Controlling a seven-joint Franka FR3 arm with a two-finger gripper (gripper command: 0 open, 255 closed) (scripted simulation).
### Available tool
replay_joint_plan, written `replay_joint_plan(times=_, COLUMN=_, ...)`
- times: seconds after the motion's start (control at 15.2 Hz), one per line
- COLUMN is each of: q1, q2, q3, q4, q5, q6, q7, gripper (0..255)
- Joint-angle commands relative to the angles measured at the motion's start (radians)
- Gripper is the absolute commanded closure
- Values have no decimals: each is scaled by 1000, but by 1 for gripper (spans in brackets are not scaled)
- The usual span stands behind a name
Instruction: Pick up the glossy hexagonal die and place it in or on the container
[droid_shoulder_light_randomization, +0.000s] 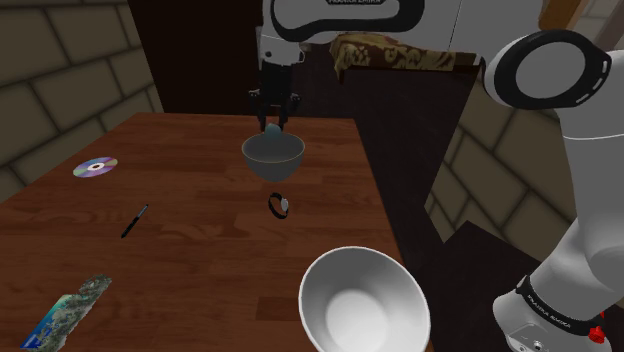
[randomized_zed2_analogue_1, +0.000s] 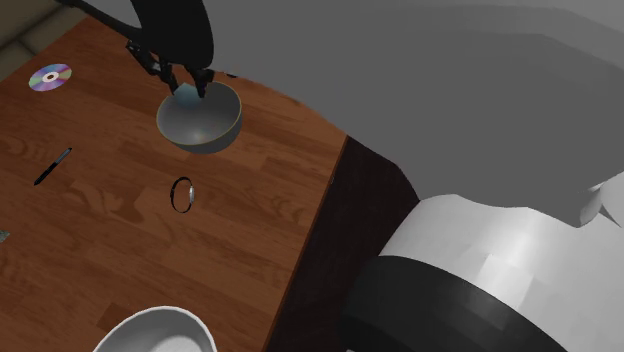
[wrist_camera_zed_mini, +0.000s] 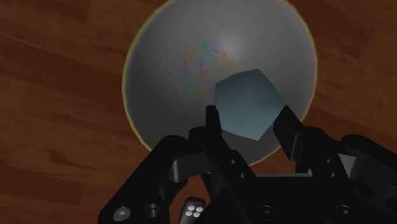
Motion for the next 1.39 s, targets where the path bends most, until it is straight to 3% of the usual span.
replay_joint_plan(times=0.0, q1=-7, q2=-10, q3=1, q4=-43, q5=3, q6=32, q7=-3, gripper=255)
replay_joint_plan(times=0.2, q1=-14, q2=-17, q3=0, q4=-101, q5=5, q6=83, q7=-7, gripper=255)
replay_joint_plan(times=0.73, q1=-14, q2=-17, q3=0, q4=-101, q5=5, q6=83, q7=-7, gripper=255)
replay_joint_plan(times=0.79, q1=-14, q2=-17, q3=0, q4=-101, q5=5, q6=83, q7=-7, gripper=0)
replay_joint_plan(times=1.12, q1=-14, q2=-17, q3=0, q4=-101, q5=5, q6=83, q7=-7, gripper=0)
replay_joint_plan(times=1.32, q1=-9, q2=-10, q3=0, q4=12, q5=4, q6=-22, q7=-8, gripper=0)
